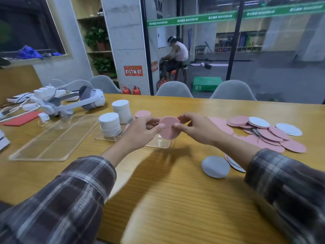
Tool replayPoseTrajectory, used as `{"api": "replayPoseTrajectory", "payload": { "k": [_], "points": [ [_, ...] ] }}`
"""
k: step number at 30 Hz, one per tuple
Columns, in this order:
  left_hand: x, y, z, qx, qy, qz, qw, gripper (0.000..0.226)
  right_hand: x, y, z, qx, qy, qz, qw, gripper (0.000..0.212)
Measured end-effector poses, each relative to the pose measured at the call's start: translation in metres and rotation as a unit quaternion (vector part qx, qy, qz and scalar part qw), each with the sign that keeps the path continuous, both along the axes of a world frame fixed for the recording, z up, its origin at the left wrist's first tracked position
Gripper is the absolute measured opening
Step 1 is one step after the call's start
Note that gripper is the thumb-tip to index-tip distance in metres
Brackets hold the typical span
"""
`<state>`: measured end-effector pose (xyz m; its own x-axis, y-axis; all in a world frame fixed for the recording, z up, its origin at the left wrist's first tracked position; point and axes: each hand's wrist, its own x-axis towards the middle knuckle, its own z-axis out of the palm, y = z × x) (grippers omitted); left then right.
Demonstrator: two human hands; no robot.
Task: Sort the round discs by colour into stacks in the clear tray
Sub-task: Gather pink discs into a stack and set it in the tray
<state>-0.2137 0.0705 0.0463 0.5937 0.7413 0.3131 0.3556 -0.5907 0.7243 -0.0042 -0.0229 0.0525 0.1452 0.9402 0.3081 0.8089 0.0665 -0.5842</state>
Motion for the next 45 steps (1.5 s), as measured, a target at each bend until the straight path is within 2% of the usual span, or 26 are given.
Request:
{"api": "replayPoseTrajectory", "payload": {
  "k": [4,8,11,16,20,24,28,31,34,37,40,43,45],
  "points": [
    [-0.019,0.023,0.016,0.002,-0.001,0.061,0.998,0.023,-0.02,0.045,0.011,-0.015,0.023,0.018,0.999,0.038],
    [-0.021,0.055,0.025,-0.033,0.016,0.112,0.993,0.03,-0.03,0.092,0.015,-0.028,0.053,0.022,0.998,0.037],
    [-0.013,0.077,0.026,-0.055,-0.005,0.13,0.99,0.031,-0.031,0.122,0.014,-0.039,0.065,0.012,0.997,0.038],
    [0.001,0.108,0.026,-0.035,0.045,0.186,0.981,0.029,-0.028,0.163,0.015,-0.073,0.086,-0.009,0.994,0.034],
    [0.007,0.124,0.026,-0.039,0.052,0.21,0.976,0.034,-0.026,0.189,0.012,-0.097,0.111,-0.025,0.989,0.046],
    [0.009,0.132,0.02,-0.024,0.061,0.226,0.972,0.033,-0.025,0.202,0.006,-0.111,0.104,-0.025,0.988,0.047],
    [0.01,0.13,0.017,-0.05,0.044,0.226,0.972,0.041,-0.024,0.209,-0.001,-0.136,0.111,-0.031,0.984,0.058],
    [0.013,0.128,0.018,-0.076,0.063,0.215,0.972,0.052,-0.023,0.208,-0.005,-0.149,0.145,-0.028,0.978,0.052],
    [0.015,0.128,0.02,-0.086,0.096,0.201,0.971,0.062,-0.022,0.2,-0.004,-0.147,0.183,-0.004,0.972,0.036],
    [0.014,0.13,0.018,-0.09,0.136,0.177,0.971,0.076,-0.019,0.198,-0.008,-0.118,0.123,0.027,0.985,0.022],
    [0.012,0.132,0.009,-0.057,0.169,0.165,0.97,0.094,-0.019,0.198,-0.017,-0.066,0.016,0.043,0.997,0.036],
    [0.013,0.137,0.001,-0.037,0.148,0.167,0.974,0.107,-0.021,0.196,-0.019,-0.034,0.02,0.039,0.998,0.053],
    [0.013,0.14,-0.002,-0.028,0.141,0.171,0.975,0.107,-0.022,0.197,-0.021,-0.027,0.003,0.042,0.999,0.049]
  ]
}}
